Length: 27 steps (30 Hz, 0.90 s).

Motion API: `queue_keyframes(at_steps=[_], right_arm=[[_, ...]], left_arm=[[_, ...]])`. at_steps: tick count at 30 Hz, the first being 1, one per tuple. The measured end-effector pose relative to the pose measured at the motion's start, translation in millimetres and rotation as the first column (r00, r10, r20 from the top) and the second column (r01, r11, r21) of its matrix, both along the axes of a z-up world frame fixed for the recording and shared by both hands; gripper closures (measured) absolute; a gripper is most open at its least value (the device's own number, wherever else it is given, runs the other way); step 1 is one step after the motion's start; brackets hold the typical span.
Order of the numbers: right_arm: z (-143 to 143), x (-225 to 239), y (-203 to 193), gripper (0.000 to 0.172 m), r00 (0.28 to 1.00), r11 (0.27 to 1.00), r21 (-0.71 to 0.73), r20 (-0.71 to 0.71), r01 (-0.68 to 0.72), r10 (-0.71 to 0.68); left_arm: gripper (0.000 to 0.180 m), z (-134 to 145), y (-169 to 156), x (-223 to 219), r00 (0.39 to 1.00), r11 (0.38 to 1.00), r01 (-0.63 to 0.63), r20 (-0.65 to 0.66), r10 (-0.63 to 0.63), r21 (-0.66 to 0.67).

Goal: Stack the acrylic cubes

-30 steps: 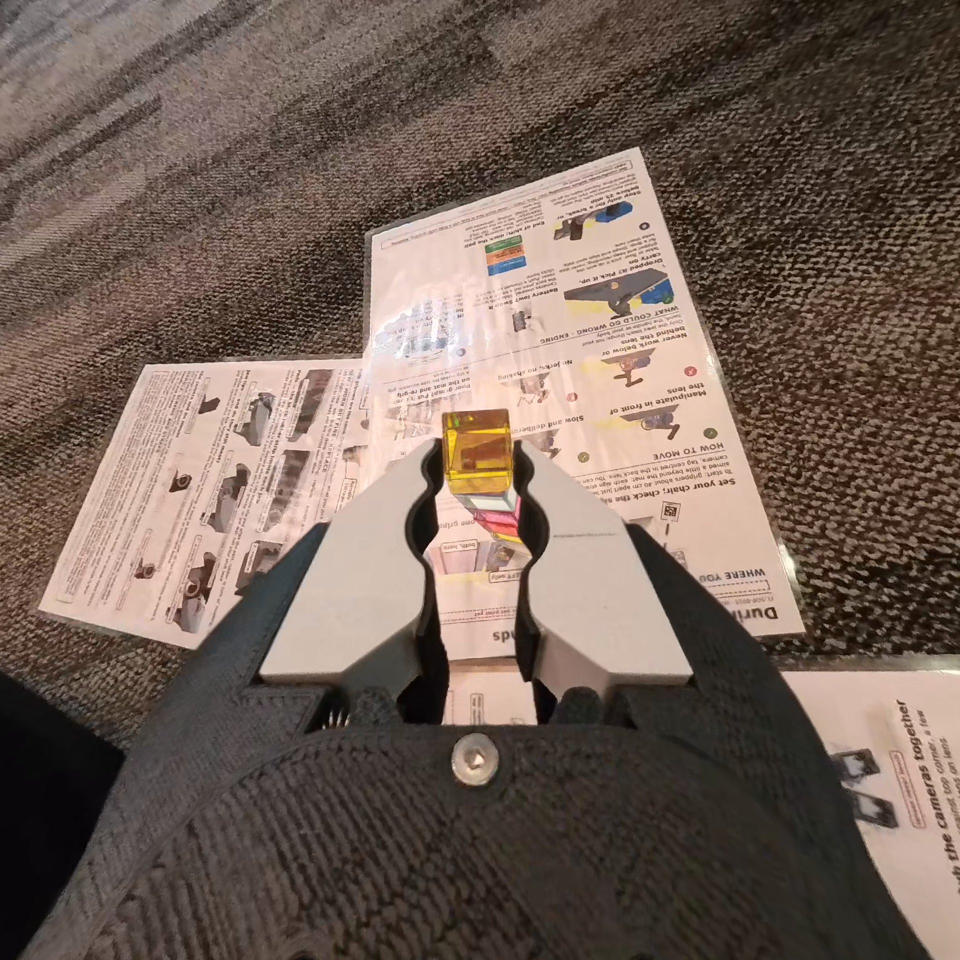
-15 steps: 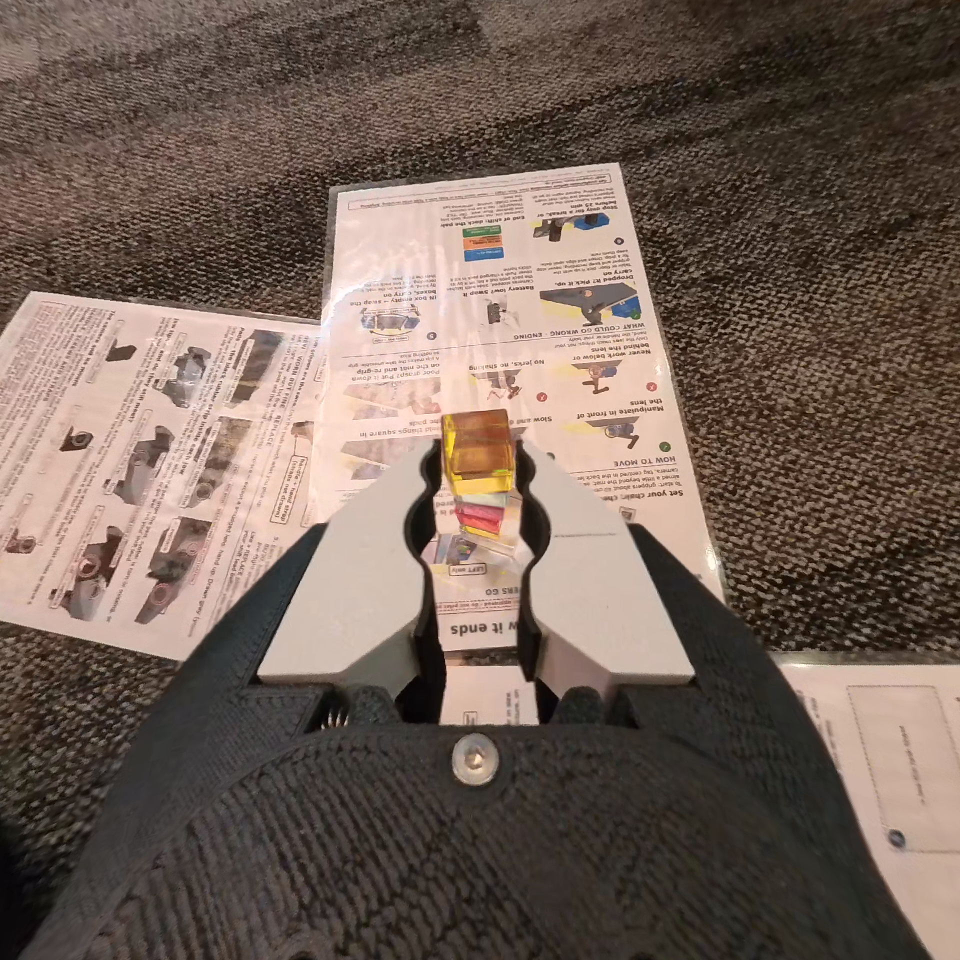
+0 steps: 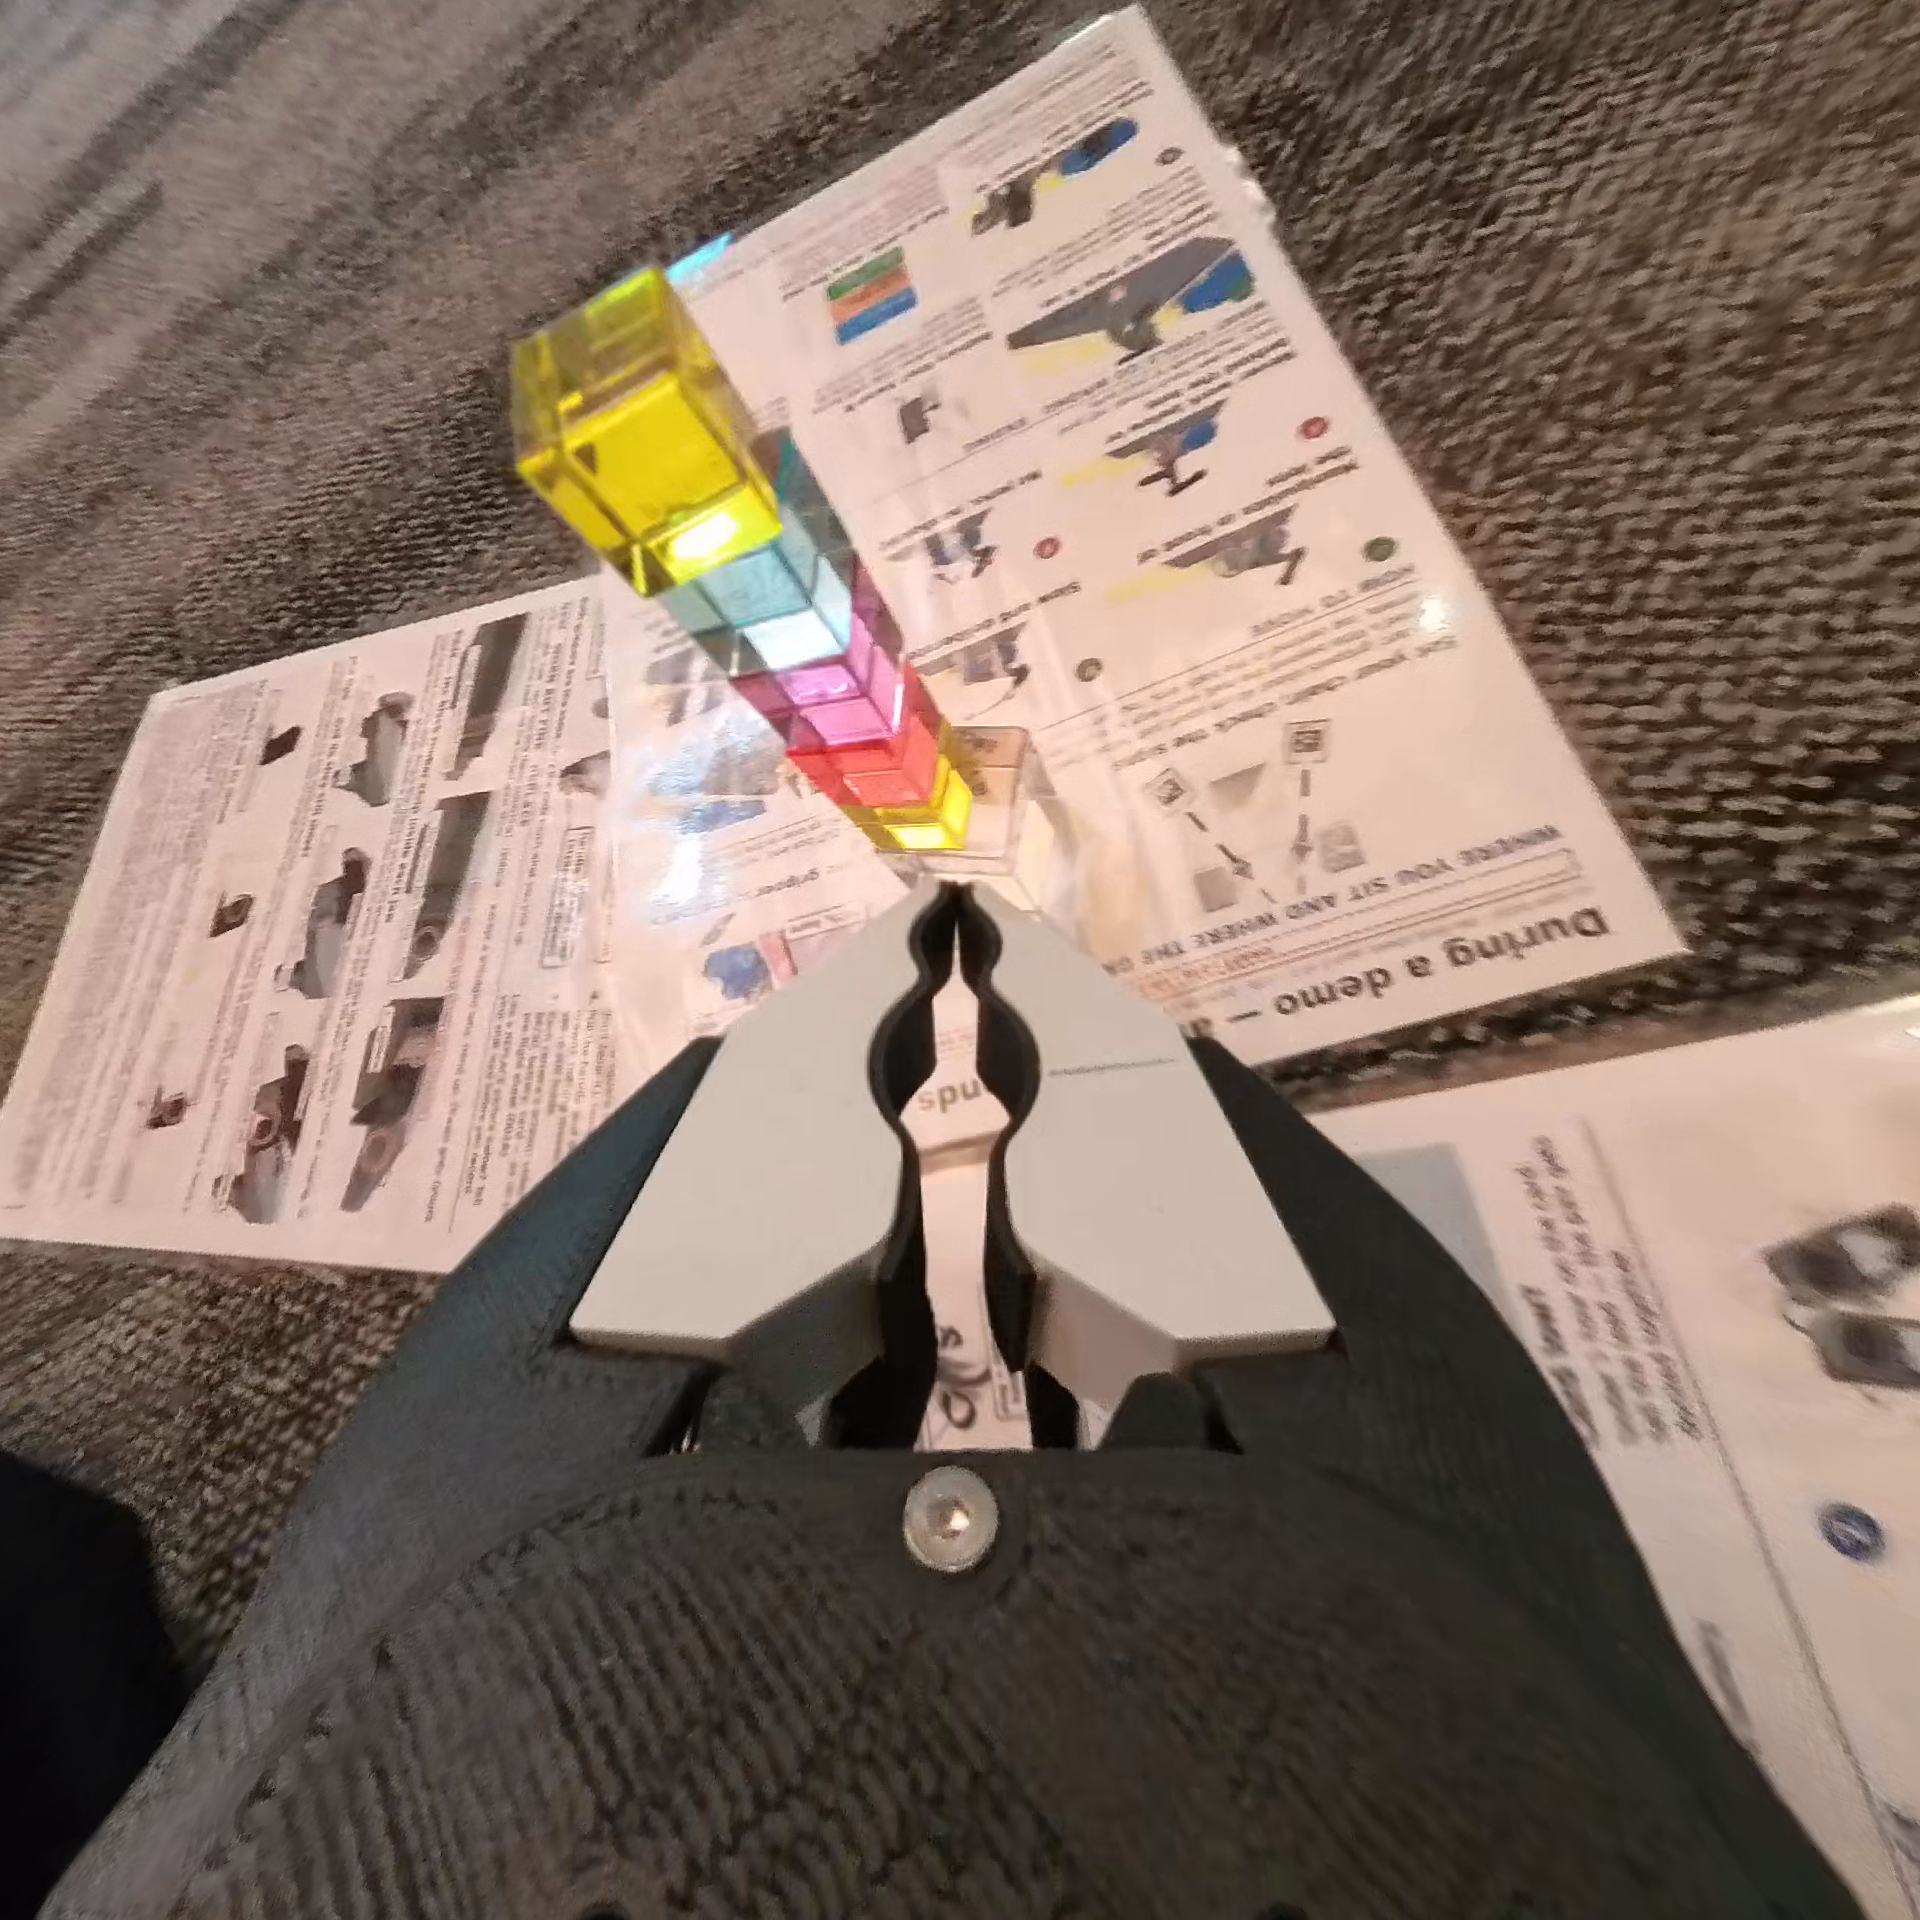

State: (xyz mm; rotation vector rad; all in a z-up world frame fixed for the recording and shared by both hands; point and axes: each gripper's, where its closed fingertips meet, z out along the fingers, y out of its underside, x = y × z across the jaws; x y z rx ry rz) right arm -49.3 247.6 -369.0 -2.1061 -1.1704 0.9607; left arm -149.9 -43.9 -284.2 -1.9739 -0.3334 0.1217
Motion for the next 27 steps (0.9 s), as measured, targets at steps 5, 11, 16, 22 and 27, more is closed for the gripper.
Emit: queue_keyframes(at_steps=[5,11,16,22,27], right_arm=[[-24.0,-5.2,12.6,0.172,0.994,0.991,0.13,0.097,0.039,-0.052],[-35.7,-16.4,26.8,0.172,0.988,0.988,0.076,0.06,0.136,-0.141],[-25.7,-30.4,30.5,0.172,0.987,0.984,0.082,-0.012,0.159,-0.159],[-17.7,-52.7,-7.5,0.172,0.994,0.997,0.049,-0.084,-0.067,0.071],[-13.4,-50.6,-23.3,0.172,0.982,0.987,0.029,-0.103,-0.156,0.158]], left_arm=[[0.18,1.5,-0.5,-1.6,1.0,1.0,-0.01,0.012,0.01,0.006],[0.18,0.5,-1.1,-0.5,1.0,1.0,-0.004,0.006,0.004,-0.004],[0.18,-3.7,0.8,0.7,1.0,1.0,0.007,0.004,-0.007,-0.023],[0.18,-5.2,1.3,0.7,1.0,1.0,0.01,0.006,-0.009,-0.027],[0.18,-4.2,0.7,0.9,1.0,1.0,0.008,0.003,-0.008,-0.023]])
